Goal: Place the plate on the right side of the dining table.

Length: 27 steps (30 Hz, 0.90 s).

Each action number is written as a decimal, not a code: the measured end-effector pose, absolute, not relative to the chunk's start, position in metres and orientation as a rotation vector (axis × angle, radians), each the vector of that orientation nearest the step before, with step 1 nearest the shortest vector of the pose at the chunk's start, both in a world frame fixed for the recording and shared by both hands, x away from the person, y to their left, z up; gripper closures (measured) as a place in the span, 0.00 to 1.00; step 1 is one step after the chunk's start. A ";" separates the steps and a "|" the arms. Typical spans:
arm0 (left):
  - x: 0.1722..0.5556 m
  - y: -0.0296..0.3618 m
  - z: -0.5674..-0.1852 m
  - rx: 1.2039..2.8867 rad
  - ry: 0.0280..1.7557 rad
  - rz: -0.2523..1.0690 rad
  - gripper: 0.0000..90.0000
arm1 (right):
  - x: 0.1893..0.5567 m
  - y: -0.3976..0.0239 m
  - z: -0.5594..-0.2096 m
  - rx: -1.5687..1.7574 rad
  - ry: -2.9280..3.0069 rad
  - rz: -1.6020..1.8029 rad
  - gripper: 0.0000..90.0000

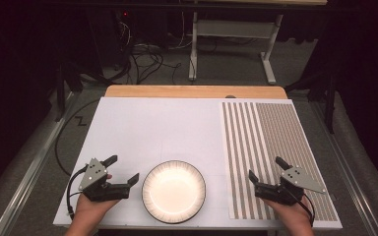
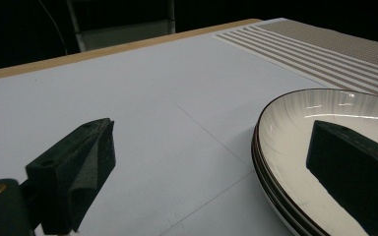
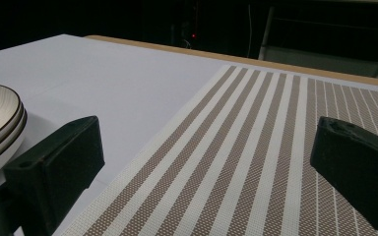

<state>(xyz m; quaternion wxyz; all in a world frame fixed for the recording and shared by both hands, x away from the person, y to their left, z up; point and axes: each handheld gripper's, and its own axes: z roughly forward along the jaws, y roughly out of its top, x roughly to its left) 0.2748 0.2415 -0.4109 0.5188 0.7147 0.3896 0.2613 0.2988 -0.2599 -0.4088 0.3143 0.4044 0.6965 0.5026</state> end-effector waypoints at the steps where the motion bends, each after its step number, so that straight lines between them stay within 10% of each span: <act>1: 0.275 0.242 -0.411 1.713 0.932 0.625 0.06 | 0.299 -0.259 -0.409 1.067 1.845 1.324 0.01; 27: 0.275 0.241 -0.411 1.720 0.921 0.589 0.00 | 0.294 -0.193 -0.388 0.888 1.963 1.355 0.02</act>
